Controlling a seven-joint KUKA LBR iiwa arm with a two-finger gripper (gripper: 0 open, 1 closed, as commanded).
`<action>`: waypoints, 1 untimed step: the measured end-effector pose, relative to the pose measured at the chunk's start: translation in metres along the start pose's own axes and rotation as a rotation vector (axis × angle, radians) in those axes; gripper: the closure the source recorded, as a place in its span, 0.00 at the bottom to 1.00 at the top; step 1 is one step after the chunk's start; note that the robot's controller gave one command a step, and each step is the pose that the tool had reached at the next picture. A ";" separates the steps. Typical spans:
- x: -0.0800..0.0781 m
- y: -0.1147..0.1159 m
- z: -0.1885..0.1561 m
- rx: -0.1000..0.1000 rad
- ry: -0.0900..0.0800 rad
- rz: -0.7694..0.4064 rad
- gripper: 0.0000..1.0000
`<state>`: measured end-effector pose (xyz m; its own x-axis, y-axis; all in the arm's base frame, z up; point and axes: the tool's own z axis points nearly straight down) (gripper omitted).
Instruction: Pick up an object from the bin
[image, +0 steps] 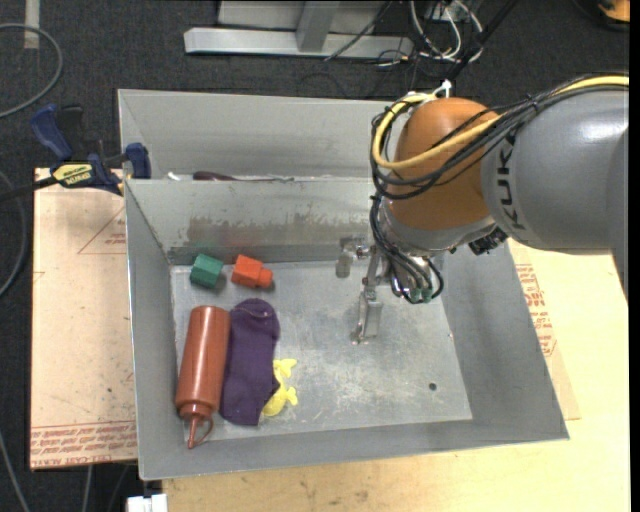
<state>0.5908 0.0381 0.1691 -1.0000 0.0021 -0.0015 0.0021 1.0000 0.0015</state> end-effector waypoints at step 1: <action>0.000 0.000 0.000 0.000 0.000 0.000 0.00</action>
Offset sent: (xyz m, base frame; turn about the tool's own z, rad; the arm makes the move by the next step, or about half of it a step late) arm -0.0376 0.0681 -0.0747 -0.0485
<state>0.5908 0.0381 0.1691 -1.0000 0.0022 -0.0015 0.0022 1.0000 0.0015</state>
